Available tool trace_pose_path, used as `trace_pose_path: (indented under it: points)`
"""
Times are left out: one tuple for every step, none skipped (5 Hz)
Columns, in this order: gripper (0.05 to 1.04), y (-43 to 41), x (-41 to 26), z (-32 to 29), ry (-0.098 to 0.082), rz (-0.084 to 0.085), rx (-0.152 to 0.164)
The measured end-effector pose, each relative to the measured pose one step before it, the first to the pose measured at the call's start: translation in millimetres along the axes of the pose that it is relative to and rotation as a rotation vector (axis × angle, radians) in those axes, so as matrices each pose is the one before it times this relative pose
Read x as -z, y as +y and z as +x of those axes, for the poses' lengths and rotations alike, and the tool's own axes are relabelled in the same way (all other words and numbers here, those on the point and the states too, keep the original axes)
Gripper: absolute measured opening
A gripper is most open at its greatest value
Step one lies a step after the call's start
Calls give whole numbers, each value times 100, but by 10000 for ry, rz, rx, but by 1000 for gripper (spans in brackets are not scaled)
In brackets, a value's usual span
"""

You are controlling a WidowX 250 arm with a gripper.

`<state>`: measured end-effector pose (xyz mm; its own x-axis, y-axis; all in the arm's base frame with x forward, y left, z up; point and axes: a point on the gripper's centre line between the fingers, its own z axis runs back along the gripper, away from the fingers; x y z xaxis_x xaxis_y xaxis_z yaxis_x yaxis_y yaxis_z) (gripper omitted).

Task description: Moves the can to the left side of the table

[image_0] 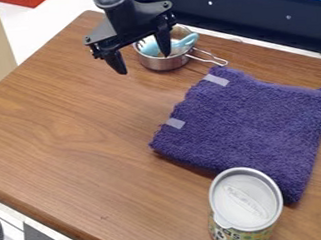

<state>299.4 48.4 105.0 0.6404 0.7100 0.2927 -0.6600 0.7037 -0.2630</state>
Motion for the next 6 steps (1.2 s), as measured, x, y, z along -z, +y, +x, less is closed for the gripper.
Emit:
trace_pose_path:
  points:
    - [1000,364,604,-523,264,187,90]
    - [1000,-1328,-488,-663,222,137,2657]
    - [1000,-2177,-271,-854,120,-72,2727]
    - [1000,-2927,-621,-427,306,-42,2600]
    - [1000,-3442,195,-363,623,-966,2344]
    - [1000,-3539,49,4,61,-793,2336]
